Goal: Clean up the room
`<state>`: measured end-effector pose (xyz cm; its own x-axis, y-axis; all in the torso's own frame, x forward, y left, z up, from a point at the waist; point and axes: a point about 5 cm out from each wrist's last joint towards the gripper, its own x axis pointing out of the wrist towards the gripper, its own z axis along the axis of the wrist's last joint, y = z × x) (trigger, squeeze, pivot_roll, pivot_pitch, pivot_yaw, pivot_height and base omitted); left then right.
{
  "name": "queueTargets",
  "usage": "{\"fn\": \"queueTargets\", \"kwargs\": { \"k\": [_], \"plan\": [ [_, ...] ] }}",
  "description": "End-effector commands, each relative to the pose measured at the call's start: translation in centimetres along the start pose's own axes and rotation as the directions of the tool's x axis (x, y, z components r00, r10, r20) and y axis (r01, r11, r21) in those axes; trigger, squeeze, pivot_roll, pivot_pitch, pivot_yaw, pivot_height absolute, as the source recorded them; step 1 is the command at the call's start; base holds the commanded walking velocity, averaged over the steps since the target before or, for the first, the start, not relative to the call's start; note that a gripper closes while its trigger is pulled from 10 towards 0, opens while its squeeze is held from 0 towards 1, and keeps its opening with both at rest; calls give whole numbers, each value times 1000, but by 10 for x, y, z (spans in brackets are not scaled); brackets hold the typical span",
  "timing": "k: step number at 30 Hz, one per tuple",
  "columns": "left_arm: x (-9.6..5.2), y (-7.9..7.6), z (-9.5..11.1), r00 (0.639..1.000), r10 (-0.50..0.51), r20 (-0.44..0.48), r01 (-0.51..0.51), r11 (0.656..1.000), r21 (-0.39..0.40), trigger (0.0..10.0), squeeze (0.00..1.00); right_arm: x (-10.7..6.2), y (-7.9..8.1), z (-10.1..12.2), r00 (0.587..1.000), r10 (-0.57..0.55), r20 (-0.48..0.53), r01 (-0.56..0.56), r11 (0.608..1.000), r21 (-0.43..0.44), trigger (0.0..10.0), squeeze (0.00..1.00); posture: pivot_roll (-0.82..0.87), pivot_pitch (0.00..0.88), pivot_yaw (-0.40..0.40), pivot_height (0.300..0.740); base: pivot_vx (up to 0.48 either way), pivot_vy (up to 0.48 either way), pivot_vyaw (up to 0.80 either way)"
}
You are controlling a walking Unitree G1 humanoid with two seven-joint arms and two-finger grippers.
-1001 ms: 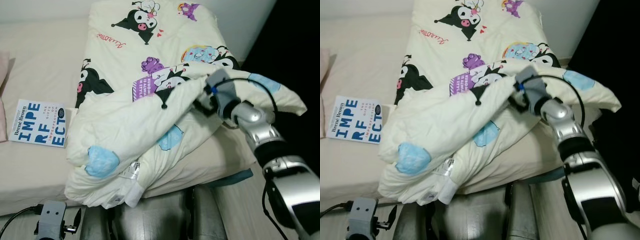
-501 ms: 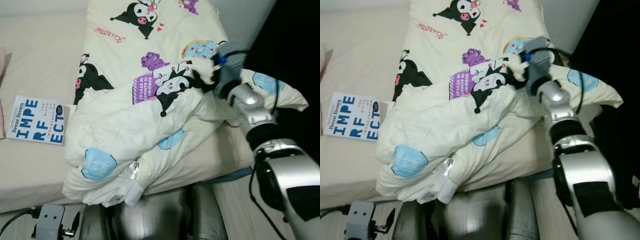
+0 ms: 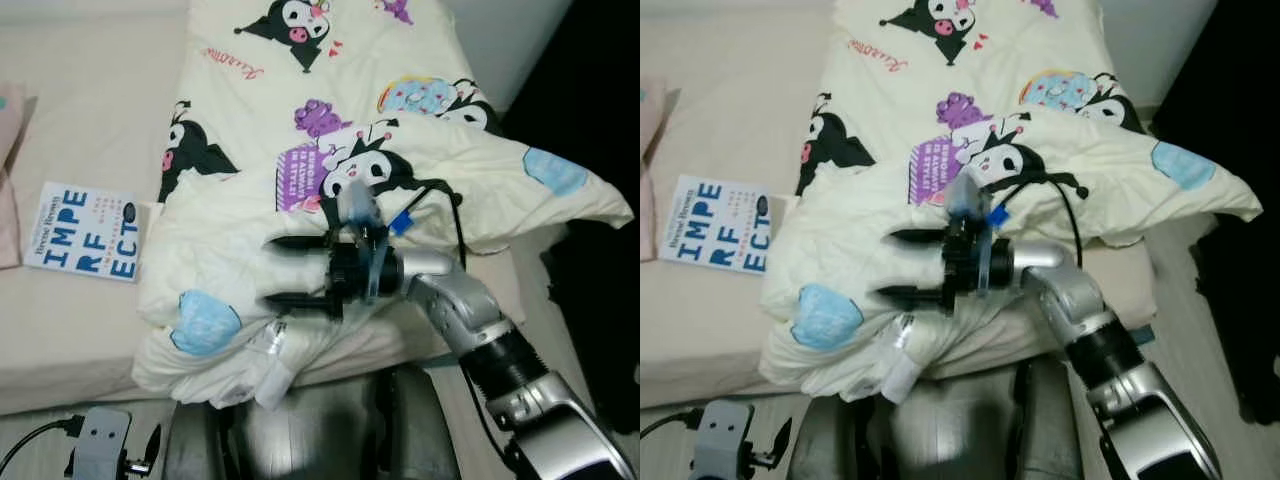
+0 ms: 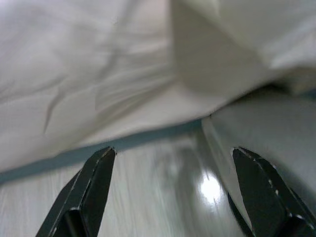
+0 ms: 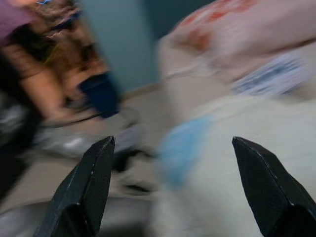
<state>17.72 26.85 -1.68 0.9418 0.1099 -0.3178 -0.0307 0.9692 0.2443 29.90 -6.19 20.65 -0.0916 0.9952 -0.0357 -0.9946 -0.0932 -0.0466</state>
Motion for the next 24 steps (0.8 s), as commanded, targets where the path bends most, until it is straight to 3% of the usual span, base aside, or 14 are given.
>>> {"fn": "queueTargets", "kwargs": {
  "k": [1, 3, 4, 5, 6, 8, 9, 11, 12, 13, 17, 20, 22, 24],
  "plan": [
    [-9, -3, -13, 998, -15, -64, 15, 1000, 4, 10000, 0, 6, 7, -3, 999, 52, -4, -52, 998, 23, 10000, 0, 12, 385, -10, 550, 0, 0, 0],
    [-8, -4, -14, 998, -14, -66, 15, 1000, 2, 10000, 0, -2, 9, -30, 988, 35, -148, -28, 998, 50, 10000, 0, 12, 385, -11, 550, 0, 0, 0],
    [-8, -4, -14, 998, -14, -66, 15, 1000, 2, 10000, 0, -2, 9, -30, 988, 35, -148, -28, 998, 50, 10000, 0, 12, 385, -11, 550, 0, 0, 0],
    [-9, -5, -14, 998, -15, -68, 15, 1000, 1, 10000, 0, -11, 4, -45, 970, -30, -243, 41, 998, 38, 10000, 0, 10, 384, -12, 550, 0, 0, 0],
    [-9, -5, -14, 998, -15, -68, 15, 1000, 1, 10000, 0, -11, 4, -45, 970, -30, -243, 41, 998, 38, 10000, 0, 10, 384, -12, 550, 0, 0, 0],
    [-11, -5, -15, 997, -15, -71, 15, 1000, 0, 10000, 0, -26, -6, -62, 917, -164, -362, 180, 984, 11, 10000, 0, 8, 386, -12, 550, 0, 0, 0],
    [-12, -4, -16, 997, -15, -73, 15, 1000, 0, 10000, 0, -35, -18, -67, 875, -277, -398, 294, 956, -20, 10000, 0, 9, 390, -10, 550, 0, 0, 0],
    [-13, -4, -17, 997, -15, -78, 15, 1000, 1, 10000, 0, -45, -30, -71, 807, -398, -436, 411, 909, -67, 10000, 0, 9, 390, -10, 550, 0, 0, 0],
    [-13, -4, -17, 997, -15, -78, 15, 1000, 1, 10000, 0, -45, -30, -71, 807, -398, -436, 411, 909, -67, 10000, 0, 9, 390, -10, 550, 0, 0, 0],
    [-14, -3, -18, 997, -14, -78, 15, 1000, 2, 10000, 0, -51, -35, -72, 759, -464, -456, 483, 872, -82, 10000, 0, 15, 396, -9, 550, 0, 0, 0],
    [-14, -2, -16, 997, -13, -72, 13, 1000, 3, 10000, 0, -55, -41, -72, 718, -531, -450, 556, 826, -89, 10000, 0, 21, 404, -9, 550, 0, 0, 0],
    [-16, 1, -15, 998, -8, -62, 8, 1000, 5, 10000, 0, -61, -53, -69, 658, -634, -406, 654, 749, -111, 10000, 0, 26, 414, -8, 550, 0, 0, 0],
    [-18, 2, -14, 998, -5, -58, 5, 1000, 7, 10000, 0, -62, -60, -63, 645, -680, -349, 693, 713, -108, 10000, 0, 34, 424, -7, 550, 0, 0, 0],
    [-21, 3, -15, 998, -1, -56, 2, 1000, 8, 10000, 0, -61, -67, -52, 660, -711, -242, 719, 692, -73, 10000, 0, 39, 432, -6, 550, 0, 0, 0]
  ]
}}
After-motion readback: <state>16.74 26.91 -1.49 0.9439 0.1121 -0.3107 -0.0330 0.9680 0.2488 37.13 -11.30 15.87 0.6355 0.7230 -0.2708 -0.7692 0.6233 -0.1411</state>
